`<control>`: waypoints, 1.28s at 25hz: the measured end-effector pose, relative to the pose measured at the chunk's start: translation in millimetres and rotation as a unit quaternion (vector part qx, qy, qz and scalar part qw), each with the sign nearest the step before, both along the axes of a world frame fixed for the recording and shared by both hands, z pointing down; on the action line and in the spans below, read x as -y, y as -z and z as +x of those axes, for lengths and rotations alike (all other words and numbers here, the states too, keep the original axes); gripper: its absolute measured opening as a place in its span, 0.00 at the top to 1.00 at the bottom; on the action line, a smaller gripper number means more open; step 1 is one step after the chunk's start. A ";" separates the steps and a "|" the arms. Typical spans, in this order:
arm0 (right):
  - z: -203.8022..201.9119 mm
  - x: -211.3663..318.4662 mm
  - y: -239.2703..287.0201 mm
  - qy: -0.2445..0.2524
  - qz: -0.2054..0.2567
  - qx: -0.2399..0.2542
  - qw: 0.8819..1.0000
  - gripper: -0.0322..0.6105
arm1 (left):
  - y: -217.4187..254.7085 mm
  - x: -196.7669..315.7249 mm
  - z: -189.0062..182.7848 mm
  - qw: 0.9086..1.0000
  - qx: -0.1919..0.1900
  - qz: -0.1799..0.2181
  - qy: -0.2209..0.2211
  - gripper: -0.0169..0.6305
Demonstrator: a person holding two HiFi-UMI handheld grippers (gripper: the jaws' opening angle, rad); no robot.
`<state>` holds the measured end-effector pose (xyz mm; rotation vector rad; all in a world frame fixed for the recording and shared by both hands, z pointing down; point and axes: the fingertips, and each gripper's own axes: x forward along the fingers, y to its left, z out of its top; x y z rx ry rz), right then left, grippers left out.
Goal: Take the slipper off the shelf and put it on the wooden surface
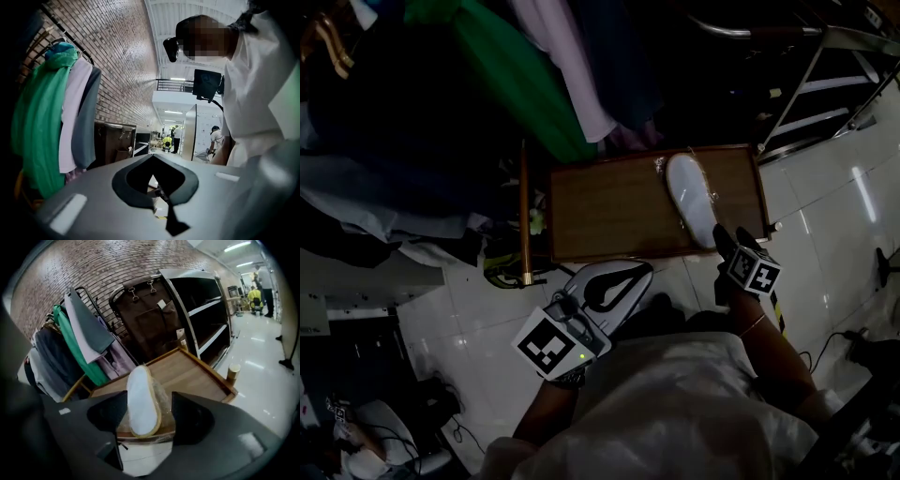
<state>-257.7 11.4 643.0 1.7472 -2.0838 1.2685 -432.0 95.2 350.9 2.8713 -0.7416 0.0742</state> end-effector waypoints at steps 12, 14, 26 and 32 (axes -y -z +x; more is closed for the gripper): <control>32.9 -59.5 217.8 0.081 0.229 -0.020 0.970 0.47 | 67.7 3.0 21.1 0.996 -0.041 0.079 -0.012 0.99; 24.1 -77.1 267.2 0.135 0.287 -0.037 0.948 0.46 | 81.7 -11.2 32.5 0.995 -0.040 0.087 -0.007 0.99; 78.7 -222.4 365.1 0.265 0.384 -0.042 0.883 0.45 | 92.3 -161.3 190.2 0.990 0.039 0.126 -0.051 0.99; 87.7 -257.3 376.2 0.262 0.401 -0.056 0.876 0.46 | 128.3 -225.0 216.7 0.961 0.106 0.220 -0.128 0.98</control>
